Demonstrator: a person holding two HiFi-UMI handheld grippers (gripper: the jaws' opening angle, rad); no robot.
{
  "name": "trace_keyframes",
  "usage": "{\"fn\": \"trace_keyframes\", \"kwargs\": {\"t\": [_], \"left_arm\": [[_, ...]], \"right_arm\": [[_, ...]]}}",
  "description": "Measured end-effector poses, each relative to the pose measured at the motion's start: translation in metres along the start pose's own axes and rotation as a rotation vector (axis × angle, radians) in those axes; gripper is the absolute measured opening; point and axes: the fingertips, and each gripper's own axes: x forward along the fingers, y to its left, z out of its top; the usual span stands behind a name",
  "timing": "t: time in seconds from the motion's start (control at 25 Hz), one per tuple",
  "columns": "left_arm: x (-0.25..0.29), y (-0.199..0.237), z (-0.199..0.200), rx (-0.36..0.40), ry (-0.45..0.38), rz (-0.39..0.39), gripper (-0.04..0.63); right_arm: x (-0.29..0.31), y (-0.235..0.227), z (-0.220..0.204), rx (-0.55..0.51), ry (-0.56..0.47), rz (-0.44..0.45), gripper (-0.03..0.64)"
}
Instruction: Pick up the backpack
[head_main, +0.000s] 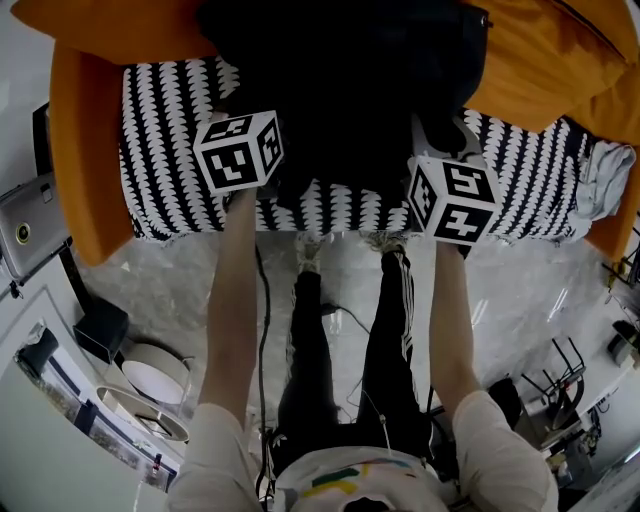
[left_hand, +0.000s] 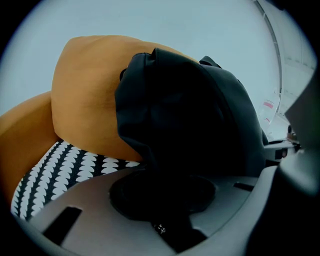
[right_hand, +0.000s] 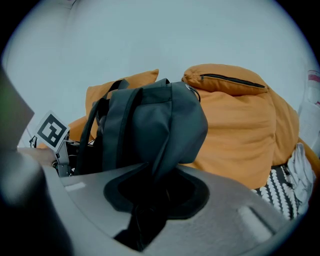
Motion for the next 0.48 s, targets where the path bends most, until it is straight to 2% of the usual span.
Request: {"fn": "trace_keyframes", "kwargs": {"t": [0.32, 0.48], "left_arm": [[-0.008, -0.015, 0.004, 0.076, -0.036, 0.017, 0.080], [-0.030, -0.015, 0.021, 0.085, -0.054, 0.033, 0.072]], "right_arm": [[-0.007, -0.006, -0.002, -0.011, -0.029, -0.005, 0.077], [-0.022, 0.003, 0.020, -0.028, -0.050, 0.002, 0.071]]}}
